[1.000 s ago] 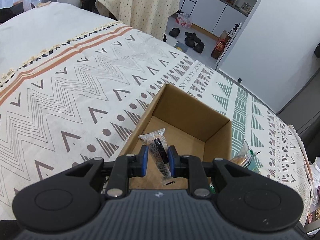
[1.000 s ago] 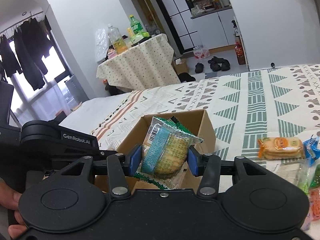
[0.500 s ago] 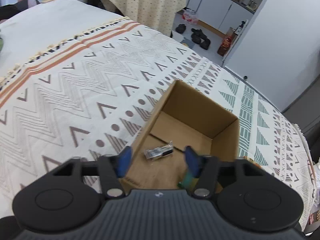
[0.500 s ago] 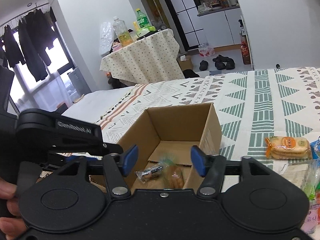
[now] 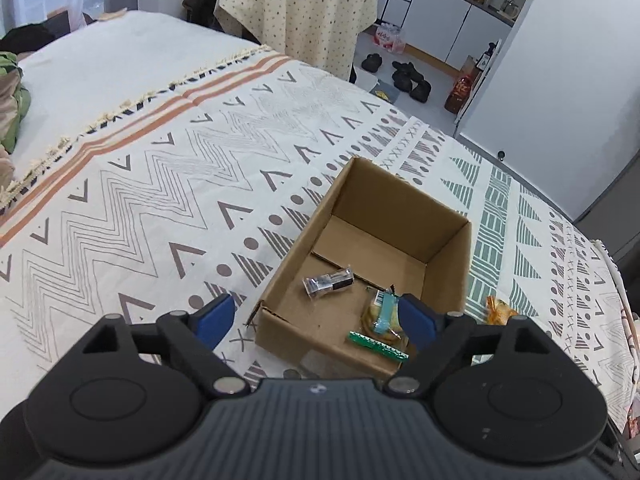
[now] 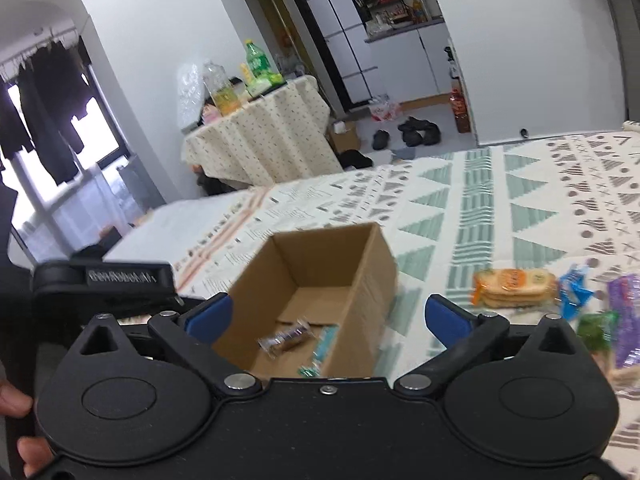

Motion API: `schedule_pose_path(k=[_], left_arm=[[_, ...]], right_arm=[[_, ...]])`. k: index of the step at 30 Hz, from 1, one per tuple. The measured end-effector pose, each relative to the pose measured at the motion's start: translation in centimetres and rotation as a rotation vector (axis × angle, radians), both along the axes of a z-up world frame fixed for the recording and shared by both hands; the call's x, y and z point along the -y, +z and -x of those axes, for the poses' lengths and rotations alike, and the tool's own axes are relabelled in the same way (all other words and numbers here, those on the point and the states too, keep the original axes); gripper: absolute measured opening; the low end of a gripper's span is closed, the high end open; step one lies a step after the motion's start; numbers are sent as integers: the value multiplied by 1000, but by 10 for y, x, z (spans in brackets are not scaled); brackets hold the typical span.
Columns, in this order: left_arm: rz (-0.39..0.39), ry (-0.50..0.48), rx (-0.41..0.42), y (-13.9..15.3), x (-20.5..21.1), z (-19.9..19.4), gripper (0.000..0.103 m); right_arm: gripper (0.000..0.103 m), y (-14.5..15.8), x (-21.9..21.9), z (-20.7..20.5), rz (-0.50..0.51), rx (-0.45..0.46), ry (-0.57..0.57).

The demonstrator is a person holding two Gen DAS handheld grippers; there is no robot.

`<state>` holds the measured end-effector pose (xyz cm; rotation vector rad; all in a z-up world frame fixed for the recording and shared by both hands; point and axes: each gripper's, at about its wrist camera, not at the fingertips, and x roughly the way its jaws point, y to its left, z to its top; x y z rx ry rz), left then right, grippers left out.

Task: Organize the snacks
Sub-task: 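Move the left tool to a blue snack packet while the right tool reaches a pink packet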

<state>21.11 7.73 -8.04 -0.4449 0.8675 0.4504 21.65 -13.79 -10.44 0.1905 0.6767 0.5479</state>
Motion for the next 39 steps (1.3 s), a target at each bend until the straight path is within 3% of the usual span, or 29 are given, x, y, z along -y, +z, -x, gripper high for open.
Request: schedule_pose_path(k=[7,14,23,39], left_arm=[[-34,-21,11,9,20,10,94],[-48,-56,19,14,39,20,100],[-57,-97,42,22,65,29,103],[-68,-162,97,23,115,41,103]], right_arm=[[103,3,19,8,39,-36,-54],[103,12,41,16,130,0,-153],[103,15,71,28,138,-20,-211],[103,19,115,52,83,-3,-192]])
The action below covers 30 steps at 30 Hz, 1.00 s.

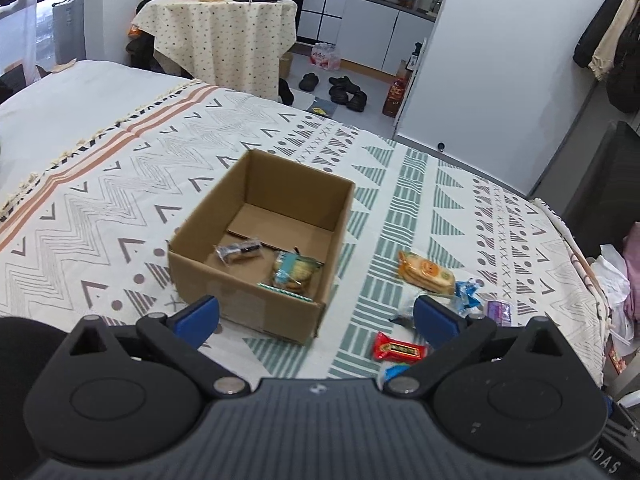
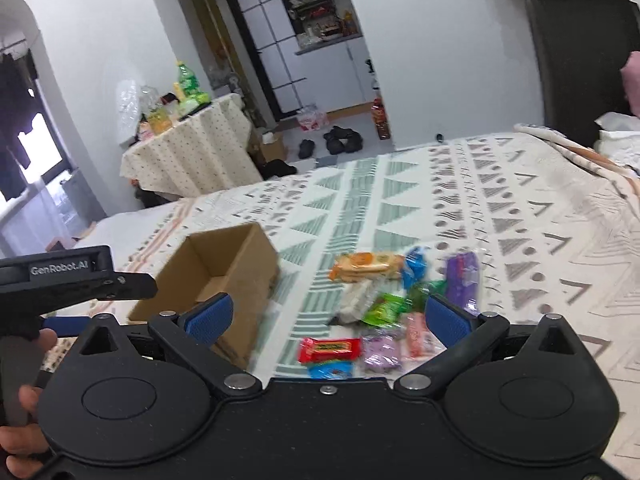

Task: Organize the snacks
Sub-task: 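Move the left tool to a blue snack packet while the right tool reaches a pink packet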

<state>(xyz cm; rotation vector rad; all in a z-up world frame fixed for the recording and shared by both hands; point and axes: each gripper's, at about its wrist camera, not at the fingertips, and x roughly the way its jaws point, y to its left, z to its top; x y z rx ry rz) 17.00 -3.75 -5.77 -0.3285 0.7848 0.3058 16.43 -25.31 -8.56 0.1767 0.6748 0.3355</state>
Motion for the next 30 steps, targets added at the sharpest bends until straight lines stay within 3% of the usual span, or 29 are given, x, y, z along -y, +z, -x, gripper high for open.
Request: schedule_pose_path(k=[9,19,30], left_arm=[[-4,-31,-22,-14,23,-4,103],[47,-37,-54,-33,34,-17,103],[152,-44,-109,-74,46,-35,100]], right_arm=[[103,-5,22,6,-9,-9,-51],[102,-21,36,-5,-62,-109,-93],[79,-45,50,-27,-173,-233,-143]])
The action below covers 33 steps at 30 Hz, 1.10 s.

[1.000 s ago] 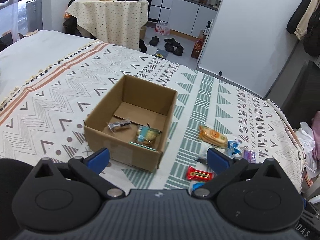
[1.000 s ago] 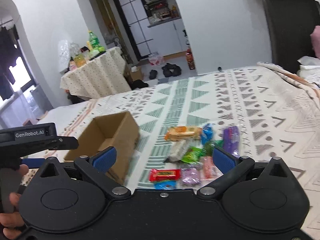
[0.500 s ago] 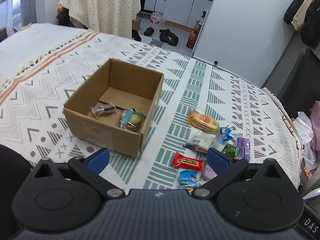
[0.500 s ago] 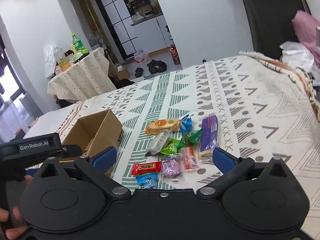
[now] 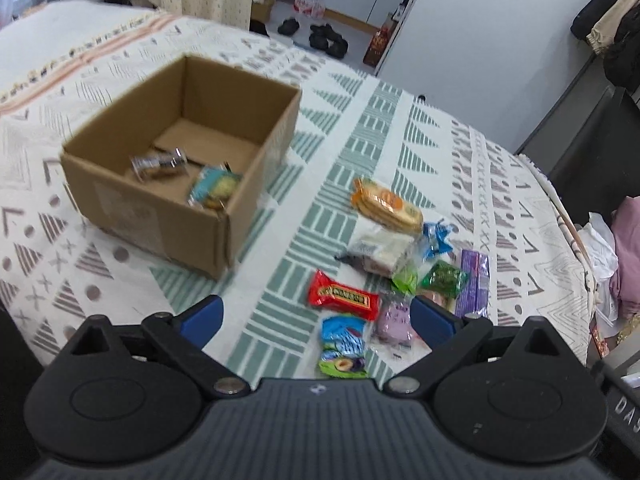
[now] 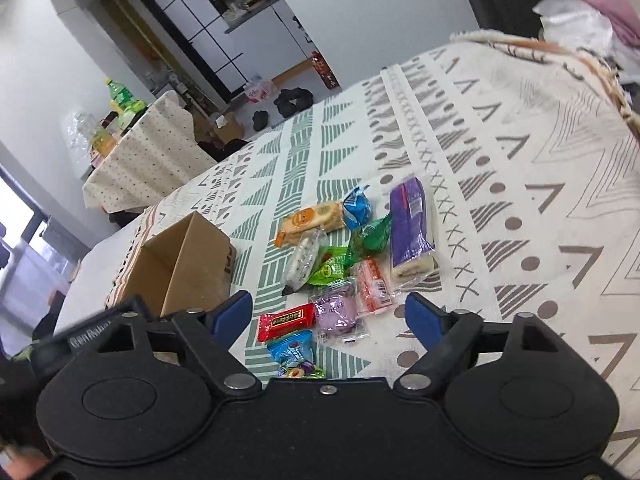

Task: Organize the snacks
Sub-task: 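Move the left tool to a blue snack packet while the right tool reaches a pink packet, then grasp the blue packet with the left tool while the right tool grasps an orange-red packet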

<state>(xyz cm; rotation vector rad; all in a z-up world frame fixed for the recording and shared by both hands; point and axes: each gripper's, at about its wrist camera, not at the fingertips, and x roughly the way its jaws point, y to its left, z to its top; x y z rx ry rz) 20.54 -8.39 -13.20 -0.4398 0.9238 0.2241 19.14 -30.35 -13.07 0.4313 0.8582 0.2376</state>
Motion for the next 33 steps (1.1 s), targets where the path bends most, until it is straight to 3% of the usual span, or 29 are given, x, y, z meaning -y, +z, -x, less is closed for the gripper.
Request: schedule_pose_path(k=[4,13,15,22,24,33], left_arm=[[41,16,-36,-19,4,-6,94],[112,38,-100,-55,10,-23,74],[136,47,-125,-64,10,-28,65],[144,82,-160,-83,12,-36,51],[138,89,-157,-82,11,-37,33],[141,117,-168,-77,6,-39,31]], right_arm=[[66,-9,0,-9,-1,-30,-1],[46,-27,-3,-27,-7,-89,1],[45,-31,-5,-32,-4,-98,2],[42,-49,-11,-50,44,-131,0],[41,-54,-12,-55,62,-139,-4],[35,-64,-18,-66,90,-143,5]])
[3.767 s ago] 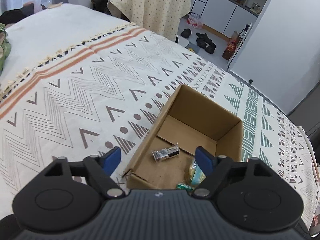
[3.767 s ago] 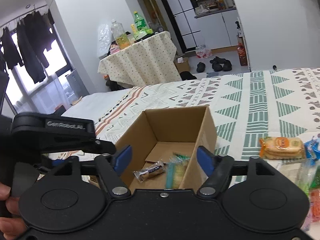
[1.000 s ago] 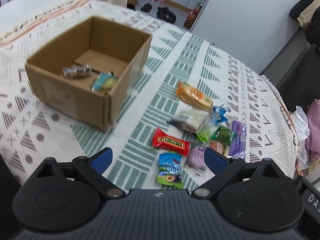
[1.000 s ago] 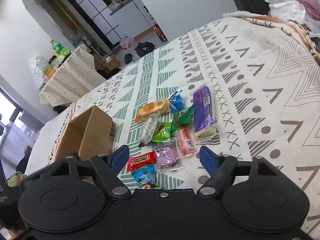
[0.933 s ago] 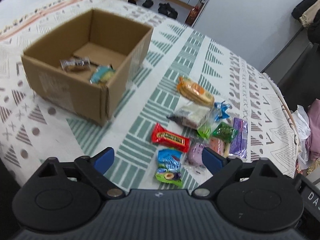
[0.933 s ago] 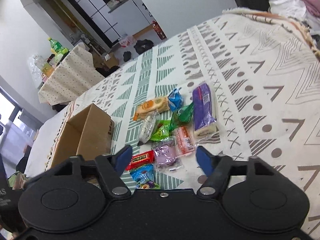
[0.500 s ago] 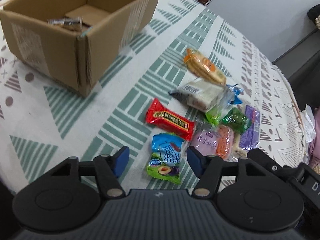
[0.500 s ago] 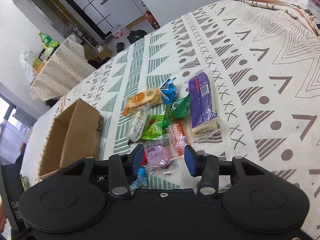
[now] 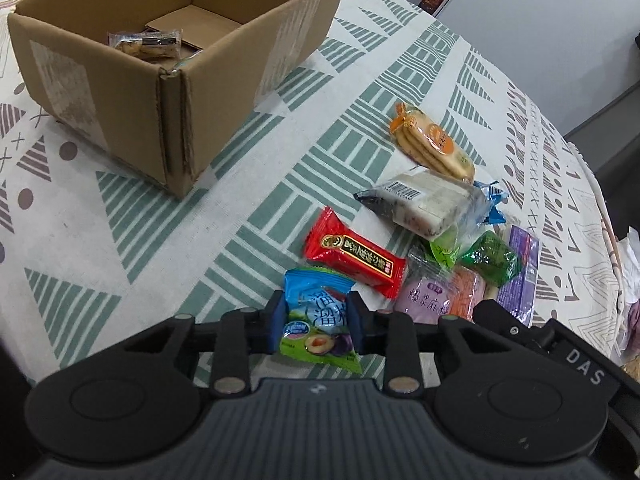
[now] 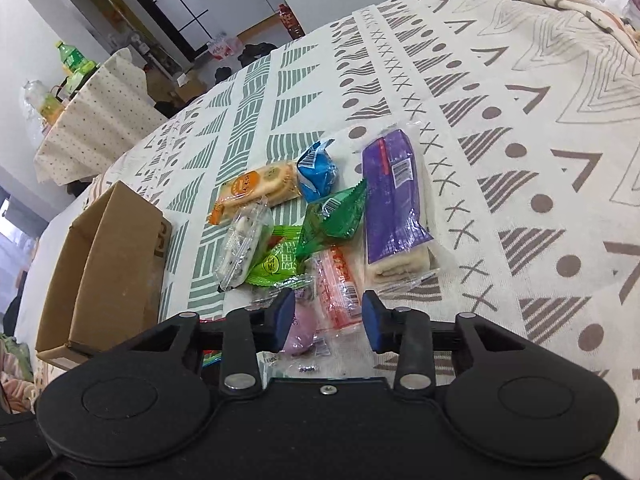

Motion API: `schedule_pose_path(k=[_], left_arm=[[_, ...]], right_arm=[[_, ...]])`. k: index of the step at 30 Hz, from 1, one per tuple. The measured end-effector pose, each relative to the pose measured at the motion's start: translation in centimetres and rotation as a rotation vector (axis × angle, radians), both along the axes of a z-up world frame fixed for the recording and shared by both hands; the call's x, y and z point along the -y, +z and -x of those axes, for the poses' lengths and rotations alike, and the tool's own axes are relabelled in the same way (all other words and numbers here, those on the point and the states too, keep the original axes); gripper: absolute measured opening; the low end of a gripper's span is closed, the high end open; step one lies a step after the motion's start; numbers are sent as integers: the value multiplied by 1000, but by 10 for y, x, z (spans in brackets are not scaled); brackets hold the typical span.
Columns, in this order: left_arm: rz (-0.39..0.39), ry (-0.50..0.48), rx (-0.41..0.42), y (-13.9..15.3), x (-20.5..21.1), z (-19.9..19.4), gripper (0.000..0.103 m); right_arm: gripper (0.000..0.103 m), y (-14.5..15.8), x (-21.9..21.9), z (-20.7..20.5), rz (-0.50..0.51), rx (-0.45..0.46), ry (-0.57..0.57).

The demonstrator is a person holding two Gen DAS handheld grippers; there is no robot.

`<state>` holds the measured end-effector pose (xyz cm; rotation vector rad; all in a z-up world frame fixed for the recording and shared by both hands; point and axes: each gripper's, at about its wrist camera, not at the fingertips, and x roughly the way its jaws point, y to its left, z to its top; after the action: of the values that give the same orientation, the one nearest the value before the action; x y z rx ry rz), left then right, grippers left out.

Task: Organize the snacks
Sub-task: 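Grasp the blue packet with the left tool while the right tool grasps an orange-red packet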

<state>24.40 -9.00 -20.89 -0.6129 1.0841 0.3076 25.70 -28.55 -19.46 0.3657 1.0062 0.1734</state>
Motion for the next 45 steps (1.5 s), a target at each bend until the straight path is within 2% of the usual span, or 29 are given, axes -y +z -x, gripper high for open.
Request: schedule_pose_path(k=[6,9,16,19,21,29,36,42,45], left_arm=[[-1,2,6,3,-7,5,31],[-5,3,17,7,-12,7,31],[2,19,43,18,-20,15,31],[-6,16,51,22,-20,18,31],[-6,13,53,24,-21,21,31],[-11,0,42,22,-23,28,31],[-15,1,18,15,-24,23,31],[-8,8,18,15,-26,18,31],[-4,16,32,21,-29,18,31]], right_arm=[[33,-2,-3,-3,27,22,-8],[26,-4,-3,-5,59,34,-5],[25,-14,-11,-7,89,-4,31],[19,-13,-13,-2,98,-27,55],[18,-11,-13,3,97,-40,61],[19,-7,-8,24,99,-88,24],[29,-9,-15,15,114,-80,32],[29,-17,-22,6,144,-84,65],[22,-16,-22,5,164,-85,75]])
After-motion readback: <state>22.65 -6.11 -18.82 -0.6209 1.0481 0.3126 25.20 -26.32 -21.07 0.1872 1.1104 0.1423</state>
